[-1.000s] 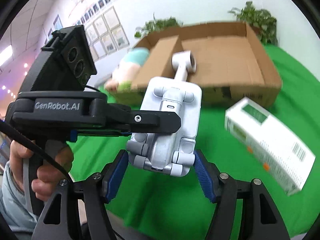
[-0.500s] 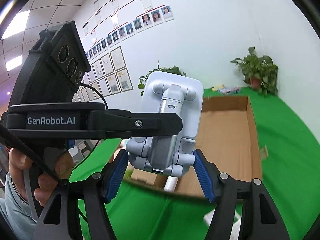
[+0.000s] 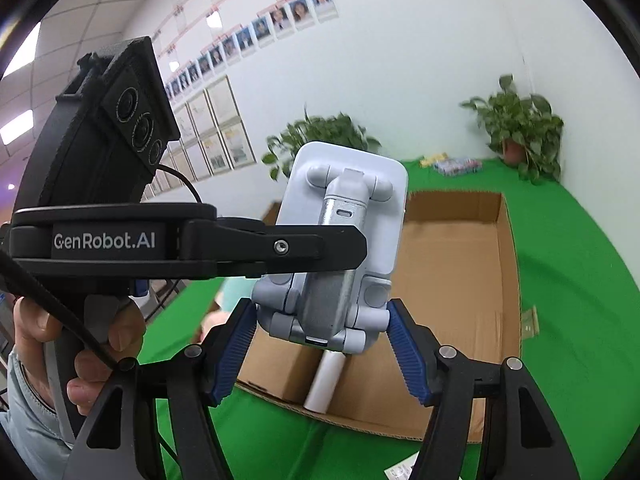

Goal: Organize objects
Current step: 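Carry the phone stand into the box beside the hair dryer, then release the phone stand and withdraw the right gripper from the box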

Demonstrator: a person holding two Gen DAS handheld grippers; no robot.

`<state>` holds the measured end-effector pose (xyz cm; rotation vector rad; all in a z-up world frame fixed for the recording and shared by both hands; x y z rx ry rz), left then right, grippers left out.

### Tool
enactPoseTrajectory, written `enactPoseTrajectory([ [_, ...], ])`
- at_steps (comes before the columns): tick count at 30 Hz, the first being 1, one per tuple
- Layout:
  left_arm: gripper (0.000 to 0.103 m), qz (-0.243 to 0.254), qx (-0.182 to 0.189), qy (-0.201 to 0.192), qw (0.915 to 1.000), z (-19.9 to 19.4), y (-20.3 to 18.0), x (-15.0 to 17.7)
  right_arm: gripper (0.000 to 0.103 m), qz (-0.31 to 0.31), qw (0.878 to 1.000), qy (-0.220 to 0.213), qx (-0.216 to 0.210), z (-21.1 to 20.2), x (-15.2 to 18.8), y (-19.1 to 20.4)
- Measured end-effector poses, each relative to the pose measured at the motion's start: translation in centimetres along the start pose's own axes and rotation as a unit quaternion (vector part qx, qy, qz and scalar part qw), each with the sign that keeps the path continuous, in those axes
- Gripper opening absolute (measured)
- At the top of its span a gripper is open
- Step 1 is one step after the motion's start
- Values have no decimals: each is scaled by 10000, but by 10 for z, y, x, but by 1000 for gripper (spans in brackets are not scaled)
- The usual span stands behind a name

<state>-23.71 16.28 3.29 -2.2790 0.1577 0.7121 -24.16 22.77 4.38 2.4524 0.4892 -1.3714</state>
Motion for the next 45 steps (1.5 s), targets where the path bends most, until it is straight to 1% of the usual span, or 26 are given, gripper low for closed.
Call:
enactPoseTrajectory([
  [6, 31, -398, -137, 360, 9985, 45, 43, 13, 63, 337, 9980, 494, -204, 50, 35, -22],
  [11, 31, -770, -243, 695, 9943, 80, 79, 28, 63, 547, 9936, 909, -396, 87, 68, -35],
  [15, 31, -889, -424, 893, 9911, 101, 95, 38, 63, 759, 9884, 1203, -540, 112, 91, -48],
  [17, 31, -893, -579, 943, 9898, 109, 101, 43, 63, 871, 9851, 1373, -570, 121, 101, -51],
  [23, 35, -977, -961, 1125, 9841, 126, 114, 56, 63, 954, 9788, 1713, -593, 139, 125, -51],
  [27, 35, -1080, -1163, 1192, 9801, 120, 119, 58, 63, 817, 9787, 1836, -420, 151, 128, -58],
  [28, 35, -1104, -1193, 1170, 9797, 117, 119, 57, 63, 762, 9787, 1883, -305, 150, 129, -56],
  [30, 35, -1120, -1086, 1091, 9817, 107, 120, 57, 63, 692, 9772, 1994, -219, 153, 132, -56],
  [33, 35, -1103, -1156, 976, 9823, 91, 127, 58, 63, 493, 9753, 2148, -117, 159, 134, -51],
  [37, 35, -1205, -1128, 851, 9826, 73, 136, 57, 62, 359, 9719, 2326, -98, 169, 135, -43],
  [38, 35, -1193, -1124, 823, 9830, 68, 138, 58, 56, 365, 9708, 2368, -114, 171, 136, -42],
  [39, 35, -1186, -1114, 793, 9835, 64, 140, 59, 56, 433, 9697, 2395, -199, 174, 136, -41],
  [45, 35, -1192, -1120, 680, 9842, 48, 151, 64, 55, 429, 9687, 2444, -111, 179, 126, -40],
])
Point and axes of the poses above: each gripper's, at about its wrist camera, not at the fingertips, and z roughly the way its jaws point, y to its left, x to its underside, the point moved 4 cm from there along z, roughly the way its jaws point, and after that the axes turned 12 degrees about -z, right-handed, at the moved point
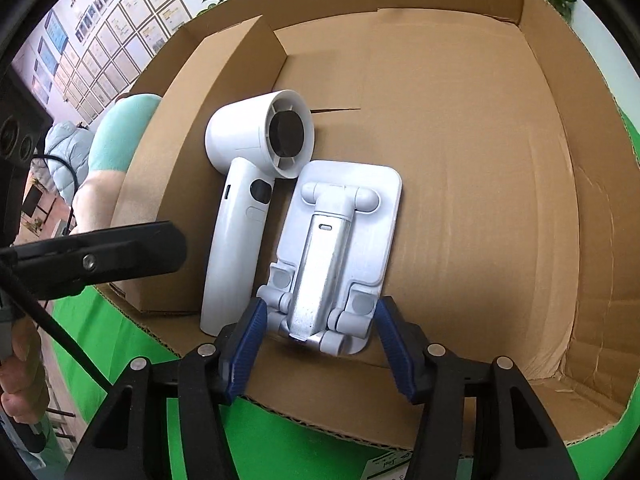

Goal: Organize objects
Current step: 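Release the phone stand and withdraw the right gripper from the box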

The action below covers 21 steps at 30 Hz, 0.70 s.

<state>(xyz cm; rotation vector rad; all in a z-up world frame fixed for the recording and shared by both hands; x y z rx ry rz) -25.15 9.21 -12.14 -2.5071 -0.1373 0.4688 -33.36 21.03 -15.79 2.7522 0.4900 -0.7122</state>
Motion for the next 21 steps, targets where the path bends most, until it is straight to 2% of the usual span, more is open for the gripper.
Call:
enactPoseTrajectory([
  [3, 35, 67, 90, -66, 9999, -3, 1, 2, 55, 122, 9999, -77, -35, -3, -4, -4],
  [7, 35, 354, -80, -288, 9989, -6, -7, 2, 55, 127, 9998, -99, 100, -2, -19, -9],
  [10, 35, 473, -126, -481, 9976, -13, -11, 4, 48, 47, 9997, 0, 245, 6, -22, -9],
  [14, 36, 558, -71, -602, 9966, -21, -12, 6, 48, -176, 9987, -46, 483, 9, -26, 1],
  [20, 38, 669, -290, -815, 9940, -25, -11, 9, 49, -199, 9987, -84, 459, 8, -31, 1],
  [21, 38, 729, -370, -923, 9924, -28, -11, 11, 52, -164, 9988, -92, 459, 6, -32, 1],
])
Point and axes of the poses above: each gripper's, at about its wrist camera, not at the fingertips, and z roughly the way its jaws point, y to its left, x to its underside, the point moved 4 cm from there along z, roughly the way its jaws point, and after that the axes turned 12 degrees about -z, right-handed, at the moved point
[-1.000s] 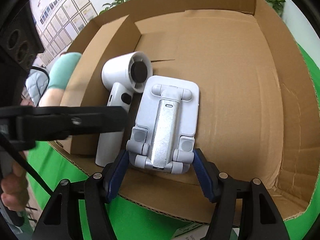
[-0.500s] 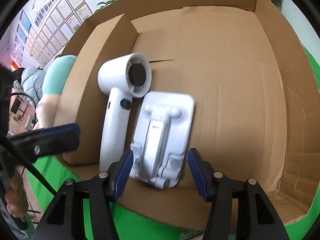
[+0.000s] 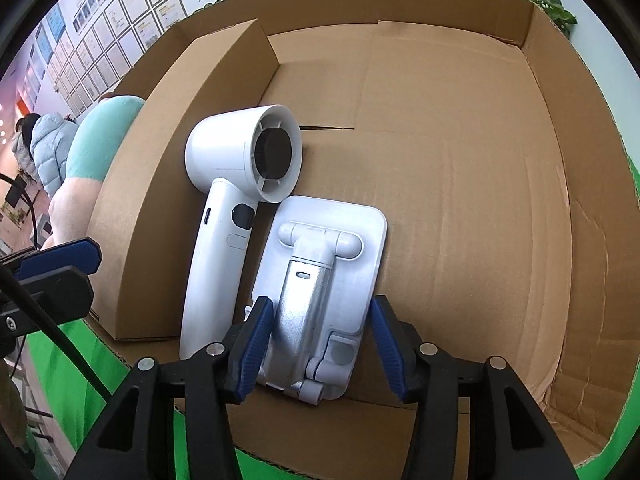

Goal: Organize objects
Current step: 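Release the phone stand and withdraw the right gripper from the box, then move the right gripper to the white medicine box on the table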

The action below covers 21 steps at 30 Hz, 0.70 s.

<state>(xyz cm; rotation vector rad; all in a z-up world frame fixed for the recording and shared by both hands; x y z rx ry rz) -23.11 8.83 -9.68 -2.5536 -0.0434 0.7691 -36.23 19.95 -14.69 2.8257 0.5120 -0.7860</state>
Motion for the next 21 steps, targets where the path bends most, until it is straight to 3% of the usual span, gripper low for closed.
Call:
enactPoseTrajectory([
  [1, 38, 77, -98, -83, 9999, -2, -1, 1, 57, 27, 10000, -33, 35, -3, 0, -1],
  [3, 40, 297, -360, -360, 9983, -9, -5, 3, 87, 21, 9996, -216, 204, -16, 1, 0],
  [5, 65, 443, -678, -688, 9943, -16, -7, 5, 103, -150, 9967, -587, 535, -39, 3, 7],
  [7, 80, 522, -988, -1185, 9866, -27, -10, 9, 103, -395, 9914, -895, 874, -65, 11, 15],
  [9, 82, 632, -1151, -1660, 9773, -37, -16, 15, 103, -431, 9870, -1063, 1125, -79, 20, 28],
  [11, 82, 751, -1180, -1891, 9719, -42, -22, 21, 103, -343, 9834, -1273, 1250, -100, 32, 31],
  [17, 82, 832, -1477, -2117, 9625, -47, -35, 39, 103, -192, 9769, -1702, 1278, -164, 78, 26],
  [21, 82, 772, -1507, -2128, 9623, -48, -35, 47, 103, -187, 9789, -1689, 1132, -175, 97, 24],
])
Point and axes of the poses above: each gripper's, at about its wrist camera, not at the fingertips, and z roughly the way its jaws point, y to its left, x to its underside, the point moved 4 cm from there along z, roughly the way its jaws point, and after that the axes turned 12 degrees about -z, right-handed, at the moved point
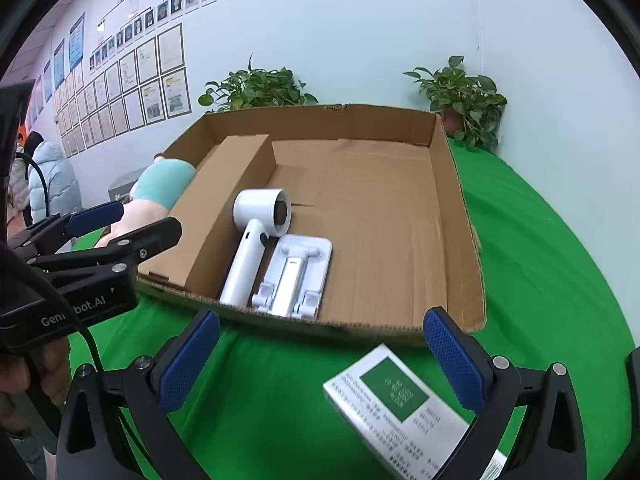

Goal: Organize objects
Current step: 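Move the right gripper to the white medicine box on the table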

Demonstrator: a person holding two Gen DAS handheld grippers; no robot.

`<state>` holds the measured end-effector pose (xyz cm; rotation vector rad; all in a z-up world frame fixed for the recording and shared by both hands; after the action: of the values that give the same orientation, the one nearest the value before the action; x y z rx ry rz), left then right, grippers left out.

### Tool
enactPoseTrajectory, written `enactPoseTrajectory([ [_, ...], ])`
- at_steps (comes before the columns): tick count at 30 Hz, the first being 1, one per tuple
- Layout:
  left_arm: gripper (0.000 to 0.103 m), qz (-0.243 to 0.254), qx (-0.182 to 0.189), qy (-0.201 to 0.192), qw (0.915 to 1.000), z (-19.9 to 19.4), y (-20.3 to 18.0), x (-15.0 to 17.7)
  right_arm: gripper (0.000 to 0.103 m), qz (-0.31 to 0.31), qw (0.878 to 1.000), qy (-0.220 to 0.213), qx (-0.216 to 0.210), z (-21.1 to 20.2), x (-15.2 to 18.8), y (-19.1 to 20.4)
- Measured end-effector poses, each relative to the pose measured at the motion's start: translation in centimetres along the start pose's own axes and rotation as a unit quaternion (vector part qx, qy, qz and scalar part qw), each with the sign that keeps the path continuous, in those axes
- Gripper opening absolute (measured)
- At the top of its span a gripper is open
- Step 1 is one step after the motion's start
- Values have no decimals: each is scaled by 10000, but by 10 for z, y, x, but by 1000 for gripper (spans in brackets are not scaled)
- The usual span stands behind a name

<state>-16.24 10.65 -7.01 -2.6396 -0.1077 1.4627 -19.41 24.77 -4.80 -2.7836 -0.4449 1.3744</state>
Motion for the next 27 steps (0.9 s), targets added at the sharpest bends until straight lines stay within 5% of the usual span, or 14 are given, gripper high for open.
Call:
enactPoseTrajectory([
  [4, 74, 23, -195, -59, 9998, -1, 5, 3, 102, 235, 9997, -30, -100, 5, 7, -4],
  [5, 48, 10, -107, -5, 9999, 0, 6, 5, 92, 254, 9996, -74, -110, 5, 9, -4],
  [6, 31, -8, 75, 122, 9999, 1, 7, 6, 63, 250, 9995, -131, -131, 4, 10, -4],
  [7, 5, -27, 190, 233, 9995, 3, 7, 7, 48, 183, 9997, -113, -96, 3, 10, -2],
  [8, 5, -30, 247, 291, 9993, 3, 7, 9, 34, 137, 9999, -56, -16, 5, 10, -1],
  [10, 5, -38, 280, 249, 9993, 0, 6, 10, 34, 93, 9999, -4, -84, 10, 11, 2],
  [12, 12, -111, 193, 242, 9995, -2, 7, 11, 36, 25, 9999, -23, -142, 12, 11, 5],
  [13, 44, -118, 72, 211, 9997, -2, 8, 10, 41, -48, 9999, -63, -115, 11, 10, 6],
  [14, 84, -132, 2, 126, 9998, -3, 9, 9, 62, -85, 9999, -92, -83, 10, 10, 6],
  [15, 91, -192, 32, -4, 9998, -8, 10, 8, 92, -90, 9999, -118, -63, 10, 10, 5],
  [16, 92, -282, 107, -135, 9995, -12, 12, 7, 103, -39, 9998, -171, -56, 9, 10, 4],
  [21, 92, -749, 347, -102, 9965, -12, 25, 2, 103, 21, 9996, -107, -249, 10, 10, -1],
  [27, 92, -762, 448, -82, 9961, -15, 28, 0, 103, -160, 9993, -236, -253, 6, 7, 2],
])
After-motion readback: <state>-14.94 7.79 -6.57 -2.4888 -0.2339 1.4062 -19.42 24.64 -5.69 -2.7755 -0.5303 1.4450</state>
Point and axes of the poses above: each gripper's, at about its wrist camera, not at the fingertips, and z roughly the way its jaws point, y to its left, x to its underside, the point moved 4 cm from there along z, roughly the way its jaws point, and after that the axes turned 12 degrees about -z, right-handed, at the moved point
